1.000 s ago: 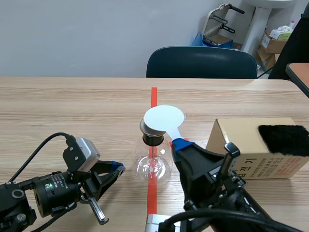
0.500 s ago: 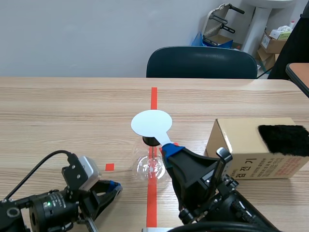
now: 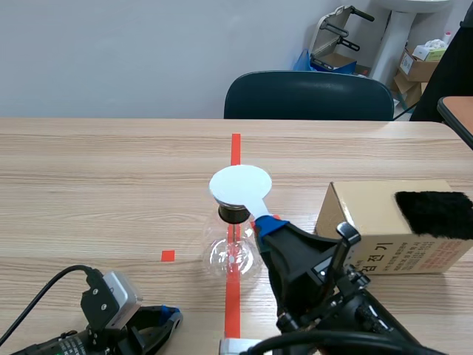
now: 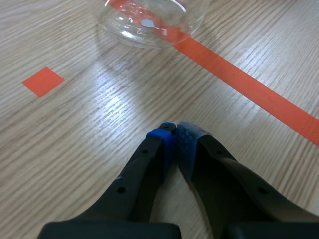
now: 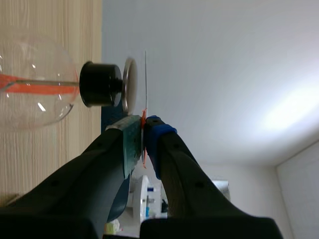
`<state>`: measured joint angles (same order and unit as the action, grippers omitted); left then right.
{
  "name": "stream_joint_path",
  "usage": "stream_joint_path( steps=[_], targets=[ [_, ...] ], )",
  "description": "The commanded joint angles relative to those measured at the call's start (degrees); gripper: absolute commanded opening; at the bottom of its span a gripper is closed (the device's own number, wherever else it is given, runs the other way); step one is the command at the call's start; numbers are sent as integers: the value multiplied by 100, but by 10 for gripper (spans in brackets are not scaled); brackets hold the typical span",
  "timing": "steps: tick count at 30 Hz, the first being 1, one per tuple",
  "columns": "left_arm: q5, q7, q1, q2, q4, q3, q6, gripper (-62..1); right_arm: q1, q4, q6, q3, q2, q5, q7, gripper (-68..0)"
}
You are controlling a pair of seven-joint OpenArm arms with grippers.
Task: Do the electroscope experiment
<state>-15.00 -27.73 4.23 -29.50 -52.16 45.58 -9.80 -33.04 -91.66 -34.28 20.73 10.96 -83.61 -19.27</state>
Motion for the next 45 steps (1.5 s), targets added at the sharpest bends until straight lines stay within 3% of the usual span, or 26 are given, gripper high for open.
stream_joint_path(
  steps=[1, 11, 19, 45],
  targets=[
    [114, 229, 348, 26, 42, 122, -144, -573, 68, -52, -63, -20, 15, -9, 208, -660],
    [114, 229, 481, 26, 42, 122, -144, -573, 68, -52, -63, -20, 15, -9, 1786, -660],
    [114, 229, 481, 26, 42, 122, -144, -573, 68, -52, -63, -20, 15, -9, 2522, -660],
    [114, 229, 481, 26, 42, 122, -144, -573, 68, -52, -63, -20, 15, -9, 2577, -660]
  ],
)
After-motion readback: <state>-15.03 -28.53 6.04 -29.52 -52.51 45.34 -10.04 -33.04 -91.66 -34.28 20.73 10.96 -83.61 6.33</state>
